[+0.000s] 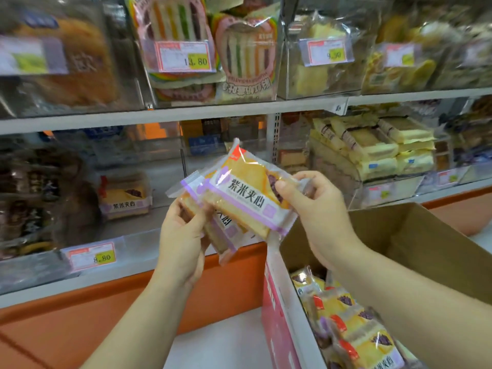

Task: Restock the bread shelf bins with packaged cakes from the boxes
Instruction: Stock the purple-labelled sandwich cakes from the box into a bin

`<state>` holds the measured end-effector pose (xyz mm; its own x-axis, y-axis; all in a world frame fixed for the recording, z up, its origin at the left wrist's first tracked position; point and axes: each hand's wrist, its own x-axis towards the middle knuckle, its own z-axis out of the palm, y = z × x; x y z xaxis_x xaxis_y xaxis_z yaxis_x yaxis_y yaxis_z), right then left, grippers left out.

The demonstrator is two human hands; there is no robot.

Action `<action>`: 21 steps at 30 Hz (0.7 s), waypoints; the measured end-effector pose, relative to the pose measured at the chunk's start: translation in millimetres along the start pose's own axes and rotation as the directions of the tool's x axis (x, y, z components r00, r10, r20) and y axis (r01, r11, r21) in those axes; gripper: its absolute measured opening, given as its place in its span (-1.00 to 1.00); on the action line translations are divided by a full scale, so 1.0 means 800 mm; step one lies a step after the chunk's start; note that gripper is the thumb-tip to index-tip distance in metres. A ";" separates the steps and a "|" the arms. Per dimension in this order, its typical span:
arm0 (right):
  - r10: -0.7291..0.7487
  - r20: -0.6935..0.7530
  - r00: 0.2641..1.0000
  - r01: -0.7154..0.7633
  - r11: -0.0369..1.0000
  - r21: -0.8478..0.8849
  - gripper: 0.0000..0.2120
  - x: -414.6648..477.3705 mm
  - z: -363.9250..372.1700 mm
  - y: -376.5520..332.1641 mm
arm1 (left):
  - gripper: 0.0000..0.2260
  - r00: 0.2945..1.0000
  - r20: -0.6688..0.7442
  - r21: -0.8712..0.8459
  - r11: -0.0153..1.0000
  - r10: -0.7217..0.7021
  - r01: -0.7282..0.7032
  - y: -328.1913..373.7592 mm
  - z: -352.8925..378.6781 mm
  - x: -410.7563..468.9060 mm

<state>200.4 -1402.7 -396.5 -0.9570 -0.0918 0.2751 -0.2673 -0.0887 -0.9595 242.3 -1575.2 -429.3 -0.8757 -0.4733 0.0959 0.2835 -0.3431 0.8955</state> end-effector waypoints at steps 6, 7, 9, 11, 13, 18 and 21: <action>0.000 0.069 0.998 0.011 0.988 -0.154 -0.75 -0.004 0.060 0.015 | -0.83 0.994 -0.104 -0.022 0.999 -0.029 0.026 0.024 -0.041 0.002; -0.001 0.084 0.996 0.016 0.985 -0.173 -0.73 -0.003 0.069 0.017 | -0.83 0.993 -0.113 -0.037 0.999 -0.036 0.032 0.027 -0.049 0.003; 0.013 0.131 0.991 0.013 0.981 -0.192 -0.72 -0.001 0.087 0.020 | -0.84 0.991 -0.120 -0.089 0.995 -0.057 0.047 0.032 -0.061 0.006; 0.026 0.156 0.987 0.002 0.983 -0.181 -0.72 0.001 0.107 0.024 | -0.85 0.992 -0.108 -0.160 0.986 -0.066 0.048 0.037 -0.071 0.009; 0.029 0.150 0.988 -0.005 0.988 -0.153 -0.73 0.007 0.127 0.027 | -0.70 0.995 -0.091 -0.201 0.979 -0.042 0.023 0.043 -0.081 0.014; -0.023 0.223 0.975 0.061 0.985 -0.164 -0.75 0.016 0.174 0.026 | -0.44 0.985 -0.118 -0.037 0.991 0.123 -0.128 0.057 -0.105 0.027; 0.089 0.408 0.909 -0.002 0.978 -0.209 -0.63 0.039 0.199 0.025 | -0.52 0.976 -0.154 -0.038 0.986 0.155 -0.162 0.067 -0.135 0.042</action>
<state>183.2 -1565.1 -397.7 -0.8477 -0.4956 0.1891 -0.2827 0.1204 -0.9516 270.6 -1697.1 -424.7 -0.7504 -0.6401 0.1652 0.4365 -0.2921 0.8510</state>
